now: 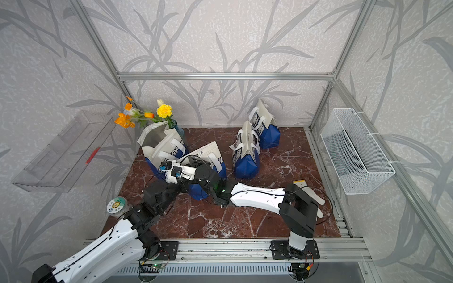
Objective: Open the takeout bag
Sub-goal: Open the takeout bag at the center of the board.
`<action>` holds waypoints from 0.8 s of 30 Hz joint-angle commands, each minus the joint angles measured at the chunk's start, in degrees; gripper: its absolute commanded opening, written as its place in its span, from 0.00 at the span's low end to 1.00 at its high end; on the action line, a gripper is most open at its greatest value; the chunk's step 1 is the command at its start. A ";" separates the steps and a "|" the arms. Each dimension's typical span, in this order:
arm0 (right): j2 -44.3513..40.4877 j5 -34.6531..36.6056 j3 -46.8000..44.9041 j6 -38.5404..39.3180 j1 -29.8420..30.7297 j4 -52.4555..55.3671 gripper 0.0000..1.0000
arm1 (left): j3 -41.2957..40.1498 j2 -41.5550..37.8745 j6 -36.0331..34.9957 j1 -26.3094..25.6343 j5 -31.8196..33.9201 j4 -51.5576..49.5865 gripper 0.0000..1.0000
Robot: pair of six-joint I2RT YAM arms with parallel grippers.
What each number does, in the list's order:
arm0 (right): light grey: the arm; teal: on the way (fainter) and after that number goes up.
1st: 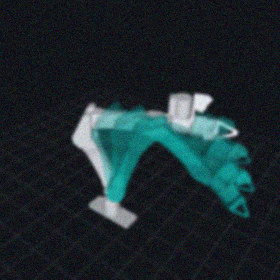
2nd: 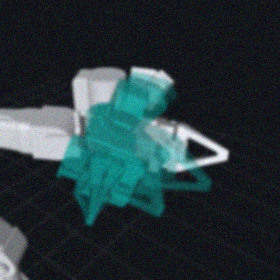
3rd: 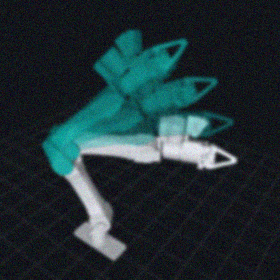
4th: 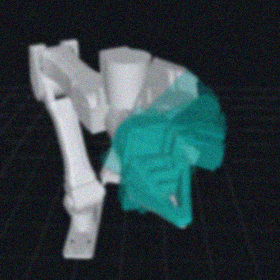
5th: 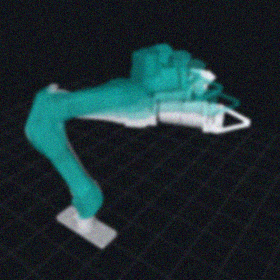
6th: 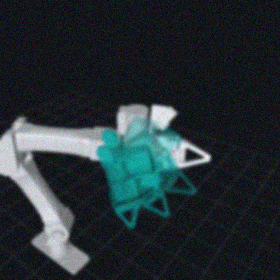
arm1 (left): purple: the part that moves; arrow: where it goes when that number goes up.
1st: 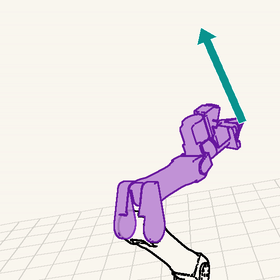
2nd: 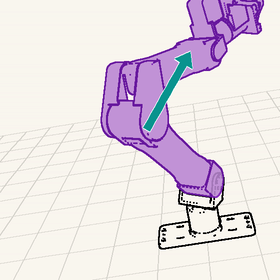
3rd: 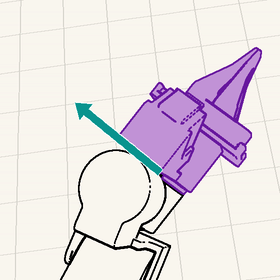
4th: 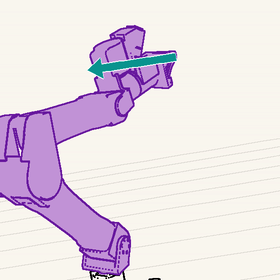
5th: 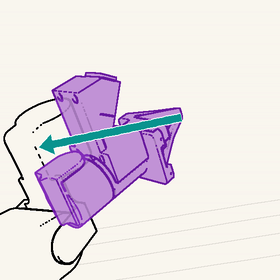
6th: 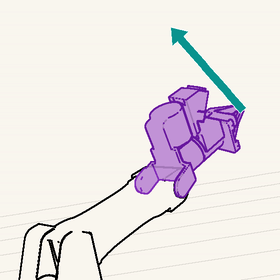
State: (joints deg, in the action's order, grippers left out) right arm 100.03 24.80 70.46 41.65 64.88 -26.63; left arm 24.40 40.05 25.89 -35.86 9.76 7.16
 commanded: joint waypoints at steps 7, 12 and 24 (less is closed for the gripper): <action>6.76 5.73 4.75 4.53 -0.32 -6.53 0.25 | 1.44 -2.35 -1.84 -0.93 -1.36 -0.04 0.00; 10.03 6.76 7.11 4.77 -1.36 -8.93 0.19 | 1.21 -2.44 -1.63 -0.97 -1.26 -0.04 0.00; 9.33 7.66 8.73 1.86 -5.87 -8.98 0.00 | -1.11 -3.31 -1.01 -0.97 -0.27 0.36 0.00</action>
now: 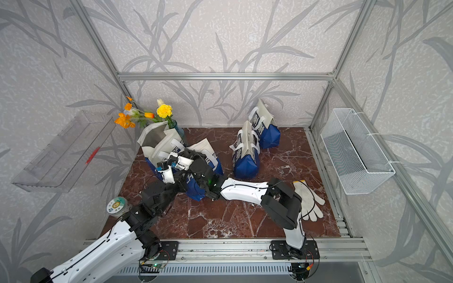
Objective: Open the takeout bag
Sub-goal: Open the takeout bag at the center of the board.
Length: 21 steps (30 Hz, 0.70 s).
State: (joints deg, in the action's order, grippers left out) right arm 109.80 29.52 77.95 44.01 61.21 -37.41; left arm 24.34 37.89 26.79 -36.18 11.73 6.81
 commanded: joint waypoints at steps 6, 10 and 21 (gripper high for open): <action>-5.07 1.25 1.33 1.23 -2.22 8.37 0.00 | -2.13 -0.76 -0.25 -0.60 -0.83 0.07 0.00; -8.52 1.37 2.69 5.34 -4.06 14.98 0.00 | -1.86 0.06 0.62 -0.64 -0.28 -1.90 0.00; -15.61 0.16 17.83 9.49 -5.01 46.47 0.00 | -2.01 1.90 -0.67 -0.72 1.29 -4.52 0.00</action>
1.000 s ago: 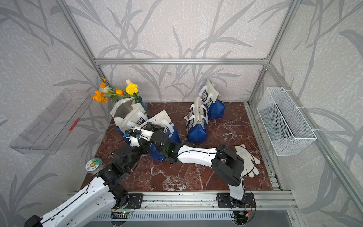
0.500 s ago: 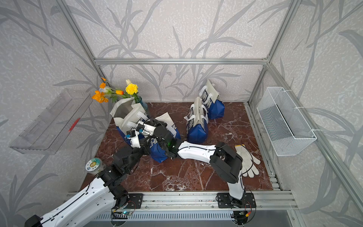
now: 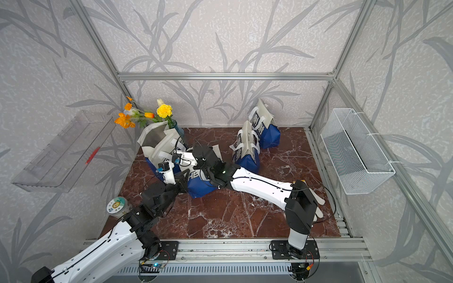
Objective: Open the takeout bag
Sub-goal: Open the takeout bag at the center of the board.
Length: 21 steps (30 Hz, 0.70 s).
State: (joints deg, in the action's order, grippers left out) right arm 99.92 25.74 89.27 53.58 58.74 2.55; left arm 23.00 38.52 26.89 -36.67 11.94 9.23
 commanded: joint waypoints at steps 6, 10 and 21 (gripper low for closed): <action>-6.14 2.35 13.32 -6.55 -2.67 16.15 0.00 | -1.04 4.04 -2.04 -0.31 0.98 -5.69 0.00; -5.10 1.06 17.13 -10.60 -2.93 20.64 0.00 | -1.47 5.30 -2.39 -0.43 1.04 -5.15 0.00; -11.72 -8.72 3.53 -30.19 -2.93 15.79 0.02 | -1.18 4.01 -0.95 -0.57 0.50 -4.15 0.00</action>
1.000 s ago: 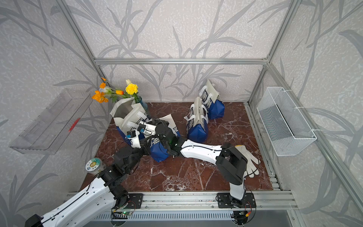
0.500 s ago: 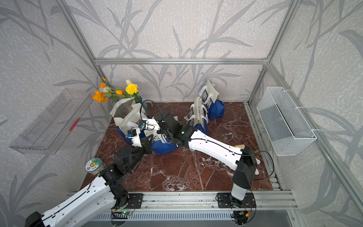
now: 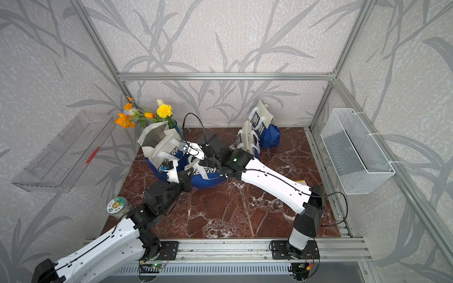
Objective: Open the takeout bag
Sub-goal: Open the takeout bag at the center of the board.
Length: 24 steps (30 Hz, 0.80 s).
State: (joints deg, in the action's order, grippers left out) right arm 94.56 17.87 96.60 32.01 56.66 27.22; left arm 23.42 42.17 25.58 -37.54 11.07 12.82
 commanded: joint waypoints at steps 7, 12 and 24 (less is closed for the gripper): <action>-10.00 -4.07 -18.39 -16.25 -0.77 -20.42 0.11 | -0.09 0.98 0.87 0.28 0.32 -6.85 0.00; -9.93 -5.08 -22.25 -18.37 -0.55 -23.70 0.20 | 0.57 0.66 1.25 0.20 0.10 -6.75 0.00; -7.07 -7.05 -23.33 -15.42 0.37 -26.71 0.48 | 0.92 0.64 1.11 0.12 0.09 -6.84 0.00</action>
State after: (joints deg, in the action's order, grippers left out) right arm 86.24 11.22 72.55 16.10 56.66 2.61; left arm 23.42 42.89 26.68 -37.43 10.87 8.34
